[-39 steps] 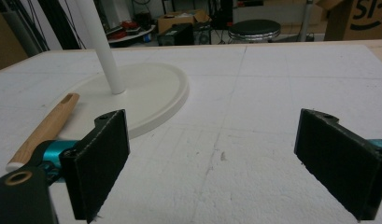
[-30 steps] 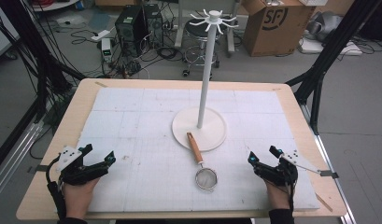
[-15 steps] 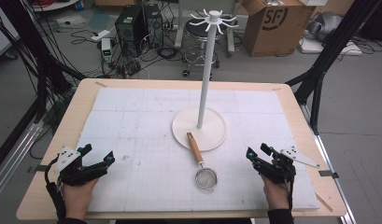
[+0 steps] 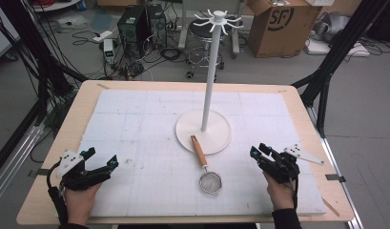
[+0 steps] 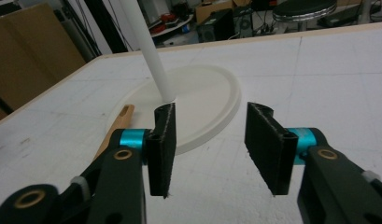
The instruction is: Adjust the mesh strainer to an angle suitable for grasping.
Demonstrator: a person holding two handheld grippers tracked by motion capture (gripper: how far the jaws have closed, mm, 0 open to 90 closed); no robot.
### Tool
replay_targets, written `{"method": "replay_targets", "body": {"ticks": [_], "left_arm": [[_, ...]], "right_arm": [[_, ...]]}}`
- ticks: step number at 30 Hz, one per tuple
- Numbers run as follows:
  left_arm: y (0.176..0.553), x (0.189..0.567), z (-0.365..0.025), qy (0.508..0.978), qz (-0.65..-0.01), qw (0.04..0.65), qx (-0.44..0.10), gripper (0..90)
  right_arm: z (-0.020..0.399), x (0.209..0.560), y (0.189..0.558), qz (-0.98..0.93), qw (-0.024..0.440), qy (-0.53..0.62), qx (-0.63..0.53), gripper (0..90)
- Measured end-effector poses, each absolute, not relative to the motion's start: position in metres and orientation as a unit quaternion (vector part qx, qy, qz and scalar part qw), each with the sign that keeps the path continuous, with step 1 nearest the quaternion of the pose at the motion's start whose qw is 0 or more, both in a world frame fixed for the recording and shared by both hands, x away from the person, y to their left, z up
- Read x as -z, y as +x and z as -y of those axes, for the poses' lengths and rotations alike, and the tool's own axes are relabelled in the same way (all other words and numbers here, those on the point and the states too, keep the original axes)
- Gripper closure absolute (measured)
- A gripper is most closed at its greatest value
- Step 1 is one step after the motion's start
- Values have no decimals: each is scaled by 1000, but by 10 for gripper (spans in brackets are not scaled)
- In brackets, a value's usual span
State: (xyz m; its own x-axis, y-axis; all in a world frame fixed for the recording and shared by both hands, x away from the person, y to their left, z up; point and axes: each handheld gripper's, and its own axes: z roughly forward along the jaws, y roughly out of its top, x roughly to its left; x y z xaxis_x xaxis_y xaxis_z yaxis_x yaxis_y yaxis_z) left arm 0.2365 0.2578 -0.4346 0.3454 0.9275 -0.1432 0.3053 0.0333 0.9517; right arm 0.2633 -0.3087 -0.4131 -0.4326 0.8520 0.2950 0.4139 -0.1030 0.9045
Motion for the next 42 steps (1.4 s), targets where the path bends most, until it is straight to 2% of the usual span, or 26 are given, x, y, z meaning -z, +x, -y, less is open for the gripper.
{"method": "replay_targets", "body": {"ticks": [10, 11, 13, 20, 32, 42], "left_arm": [[238, 434, -255, 636, -484, 524, -293, 117], [237, 434, -255, 636, -484, 525, -293, 117], [237, 434, -255, 634, -484, 526, -293, 118], [237, 434, -257, 632, -486, 527, -295, 120], [237, 434, -255, 636, -483, 524, -295, 123], [238, 434, -256, 635, -483, 525, -295, 125]], "right_arm": [[297, 403, 268, -655, 185, 486, -548, 717], [295, 401, 270, -656, 178, 484, -551, 769], [292, 400, 271, -660, 172, 483, -549, 807], [282, 399, 274, -670, 150, 473, -552, 878], [275, 400, 273, -680, 132, 465, -551, 895], [245, 406, 274, -705, 100, 444, -544, 895]]}}
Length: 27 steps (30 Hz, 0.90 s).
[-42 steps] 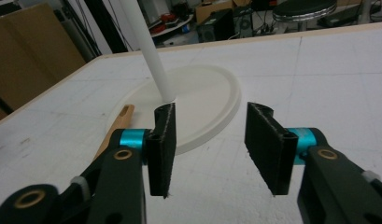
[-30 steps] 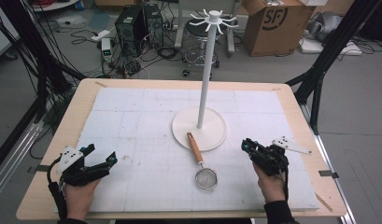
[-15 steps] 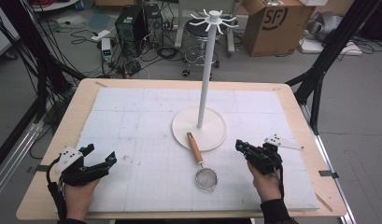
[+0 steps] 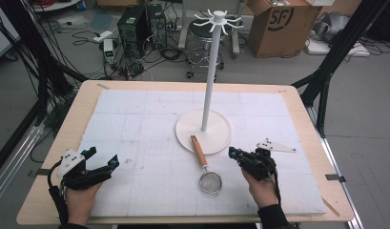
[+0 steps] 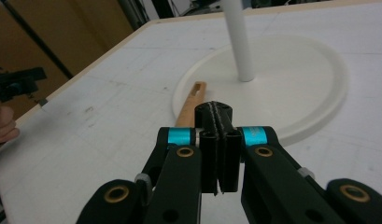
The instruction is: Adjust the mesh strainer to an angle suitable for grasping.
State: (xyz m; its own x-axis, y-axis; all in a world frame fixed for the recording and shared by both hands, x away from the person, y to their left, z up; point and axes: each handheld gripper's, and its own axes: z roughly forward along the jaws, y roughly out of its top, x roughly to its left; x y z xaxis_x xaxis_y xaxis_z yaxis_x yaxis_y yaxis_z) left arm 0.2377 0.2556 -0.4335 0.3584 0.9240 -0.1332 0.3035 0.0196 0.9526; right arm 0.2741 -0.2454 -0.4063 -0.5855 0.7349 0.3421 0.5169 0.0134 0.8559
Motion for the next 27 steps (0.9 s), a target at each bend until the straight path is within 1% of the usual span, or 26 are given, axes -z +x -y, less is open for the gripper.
{"method": "replay_targets", "body": {"ticks": [9, 10, 14, 27], "left_arm": [[237, 433, -256, 637, -478, 526, -297, 128], [237, 433, -256, 636, -479, 528, -296, 128], [237, 433, -256, 635, -480, 528, -297, 128], [237, 433, -255, 637, -479, 524, -299, 129]], "right_arm": [[217, 416, 276, -723, 78, 433, -533, 895], [211, 418, 277, -730, 67, 429, -528, 895], [199, 422, 276, -742, 56, 420, -519, 895], [186, 427, 275, -747, 34, 417, -516, 895]]}}
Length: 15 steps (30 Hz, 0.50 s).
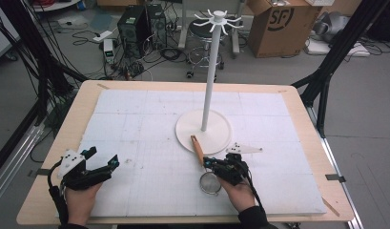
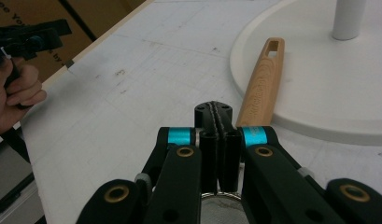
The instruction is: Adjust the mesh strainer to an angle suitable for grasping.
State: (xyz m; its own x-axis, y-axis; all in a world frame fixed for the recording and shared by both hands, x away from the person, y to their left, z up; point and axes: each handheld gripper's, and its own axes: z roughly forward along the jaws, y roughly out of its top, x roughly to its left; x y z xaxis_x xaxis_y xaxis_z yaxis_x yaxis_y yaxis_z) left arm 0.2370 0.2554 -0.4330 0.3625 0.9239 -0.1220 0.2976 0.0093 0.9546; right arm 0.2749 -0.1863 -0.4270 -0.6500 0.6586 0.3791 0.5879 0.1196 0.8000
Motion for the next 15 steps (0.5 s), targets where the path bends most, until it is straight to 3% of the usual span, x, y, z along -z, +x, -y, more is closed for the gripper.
{"method": "replay_targets", "body": {"ticks": [15], "left_arm": [[237, 433, -256, 636, -480, 525, -299, 139]], "right_arm": [[171, 435, 275, -766, 23, 414, -492, 895]]}}
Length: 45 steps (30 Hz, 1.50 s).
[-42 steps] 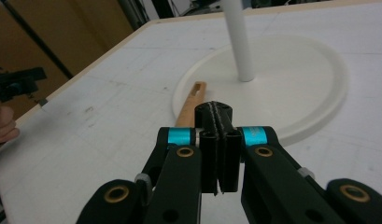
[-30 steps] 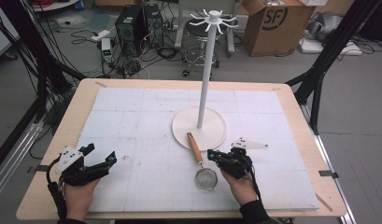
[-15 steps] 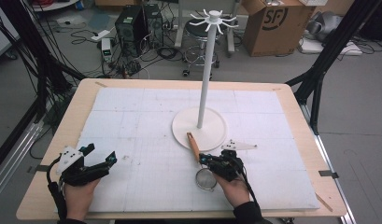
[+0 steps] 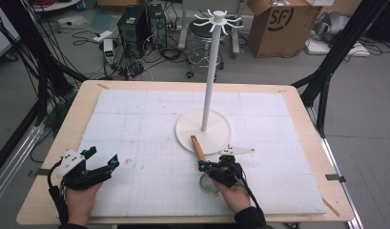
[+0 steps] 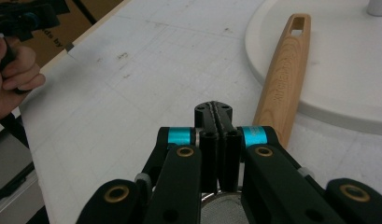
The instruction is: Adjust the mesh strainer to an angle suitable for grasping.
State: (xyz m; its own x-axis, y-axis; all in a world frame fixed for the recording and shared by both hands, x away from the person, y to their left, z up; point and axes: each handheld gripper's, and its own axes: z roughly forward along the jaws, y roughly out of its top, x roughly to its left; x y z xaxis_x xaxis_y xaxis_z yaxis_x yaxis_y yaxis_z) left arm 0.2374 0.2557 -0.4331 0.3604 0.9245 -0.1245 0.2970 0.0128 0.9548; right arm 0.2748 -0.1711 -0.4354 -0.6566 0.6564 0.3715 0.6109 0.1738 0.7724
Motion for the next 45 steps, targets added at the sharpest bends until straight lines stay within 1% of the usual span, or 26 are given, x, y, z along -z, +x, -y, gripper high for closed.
{"method": "replay_targets", "body": {"ticks": [6, 21, 26, 45], "left_arm": [[236, 432, -256, 633, -476, 534, -298, 140], [237, 433, -256, 634, -479, 529, -299, 140], [237, 433, -256, 630, -481, 531, -301, 140], [237, 433, -257, 632, -481, 527, -303, 140]], "right_arm": [[163, 439, 273, -776, 21, 414, -475, 896], [159, 448, 273, -797, 36, 416, -437, 896], [166, 451, 274, -792, 28, 424, -439, 896], [179, 449, 275, -792, 21, 428, -435, 896]]}}
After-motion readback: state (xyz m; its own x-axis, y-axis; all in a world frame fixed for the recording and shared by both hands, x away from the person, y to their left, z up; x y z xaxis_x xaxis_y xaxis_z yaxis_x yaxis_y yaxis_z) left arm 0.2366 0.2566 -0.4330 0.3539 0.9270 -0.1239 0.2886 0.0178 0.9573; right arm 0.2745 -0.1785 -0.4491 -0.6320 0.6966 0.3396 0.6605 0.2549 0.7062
